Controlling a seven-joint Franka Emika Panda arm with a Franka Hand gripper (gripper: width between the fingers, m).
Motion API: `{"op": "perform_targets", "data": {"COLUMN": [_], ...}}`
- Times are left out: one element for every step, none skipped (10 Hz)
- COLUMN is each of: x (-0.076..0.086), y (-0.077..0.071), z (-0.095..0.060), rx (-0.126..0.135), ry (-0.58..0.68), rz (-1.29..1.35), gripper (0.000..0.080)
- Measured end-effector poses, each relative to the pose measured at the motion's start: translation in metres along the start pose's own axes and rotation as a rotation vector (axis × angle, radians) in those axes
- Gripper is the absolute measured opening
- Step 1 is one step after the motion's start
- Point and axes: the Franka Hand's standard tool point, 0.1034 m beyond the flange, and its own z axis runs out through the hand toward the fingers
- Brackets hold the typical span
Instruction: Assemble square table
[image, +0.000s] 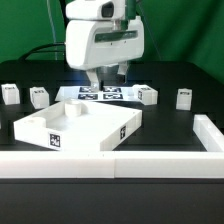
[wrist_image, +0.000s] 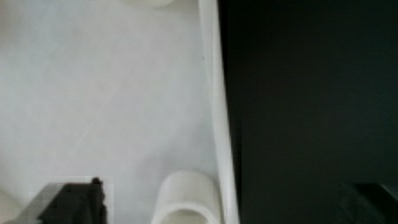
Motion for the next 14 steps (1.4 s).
{"op": "perform_targets", "data": {"x": [-0.004,-0.007,-0.009,-0.012,-0.013,-0.012,-0.012,-0.012,-0.012,-0.012,-0.012,-0.012,-0.012,-0.012], "y": [-0.003,-0.007,-0.008,-0.011,-0.012,-0.012,-0.012,-0.012,-0.012,-0.012,-0.012,-0.012,-0.012,-0.012], "z": [0.011,0.022,0.028,0.033,0.035,0.035,0.035,0.035,0.035,0.035,0.035,0.035,0.035,0.035], "rx": [0.015,0.028,0.033,0.041,0.045,0.044,0.045,0.045,0.045,0.045,0.045,0.045,0.044,0.044], "ry": [-0.01,-0.019,-0.021,-0.026,-0.029,-0.029,-0.029,-0.029,-0.029,-0.029,-0.029,-0.029,-0.029,-0.029], "rz": [0.004,0.005,0.0,0.0,0.0,0.0,0.0,0.0,0.0,0.0,0.0,0.0,0.0,0.0], "gripper": [0.065,0.065,0.065,0.065,0.065,0.065,0.065,0.0527,0.0391,0.0391,0.021,0.0067,0.0067,0.0052]}}
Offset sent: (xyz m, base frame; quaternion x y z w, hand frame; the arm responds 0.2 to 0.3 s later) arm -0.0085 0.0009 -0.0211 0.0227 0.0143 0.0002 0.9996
